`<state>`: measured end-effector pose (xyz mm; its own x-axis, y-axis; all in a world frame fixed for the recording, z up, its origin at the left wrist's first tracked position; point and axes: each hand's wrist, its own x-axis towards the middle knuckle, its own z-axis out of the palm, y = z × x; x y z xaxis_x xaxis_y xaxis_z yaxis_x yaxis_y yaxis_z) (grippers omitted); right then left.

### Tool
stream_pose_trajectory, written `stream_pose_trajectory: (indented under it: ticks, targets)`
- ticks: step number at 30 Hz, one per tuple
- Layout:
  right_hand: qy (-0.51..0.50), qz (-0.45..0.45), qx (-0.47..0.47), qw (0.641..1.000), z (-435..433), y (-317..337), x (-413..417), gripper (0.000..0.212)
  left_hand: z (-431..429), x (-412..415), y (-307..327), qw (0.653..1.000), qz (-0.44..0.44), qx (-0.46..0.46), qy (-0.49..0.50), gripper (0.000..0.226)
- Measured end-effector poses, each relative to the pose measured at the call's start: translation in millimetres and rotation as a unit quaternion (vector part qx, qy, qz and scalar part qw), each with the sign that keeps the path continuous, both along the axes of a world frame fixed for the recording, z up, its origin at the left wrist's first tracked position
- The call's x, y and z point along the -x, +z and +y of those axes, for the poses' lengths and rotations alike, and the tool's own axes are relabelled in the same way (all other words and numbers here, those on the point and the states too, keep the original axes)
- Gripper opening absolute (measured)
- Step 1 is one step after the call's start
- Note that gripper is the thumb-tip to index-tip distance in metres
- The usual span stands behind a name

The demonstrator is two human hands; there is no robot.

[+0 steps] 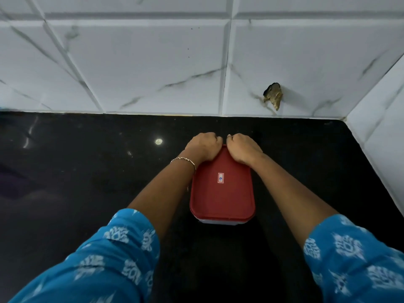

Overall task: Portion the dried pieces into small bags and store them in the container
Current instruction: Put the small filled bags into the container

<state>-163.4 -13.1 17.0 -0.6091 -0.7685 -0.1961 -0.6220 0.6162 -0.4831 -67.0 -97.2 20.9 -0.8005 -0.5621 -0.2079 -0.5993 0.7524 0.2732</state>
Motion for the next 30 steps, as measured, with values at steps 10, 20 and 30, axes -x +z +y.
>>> stream_pose_trajectory:
  ticks: [10, 20, 30]
  targets:
    - [-0.016, 0.103, 0.007, 0.995, -1, -9, -3, 0.047, -1, -1, -9, 0.997, 0.035, 0.013, 0.06, 0.04]
    - [0.036, 0.202, 0.286, 0.936, 71, 13, -32, 0.032, 45, -67, 10, 0.952, 0.274, 0.13, 0.05, 0.027]
    - [0.251, 0.234, 0.225, 0.912, 174, -33, -78, 0.057, 107, -162, -37, 0.937, 0.233, 0.188, -0.181, 0.057]
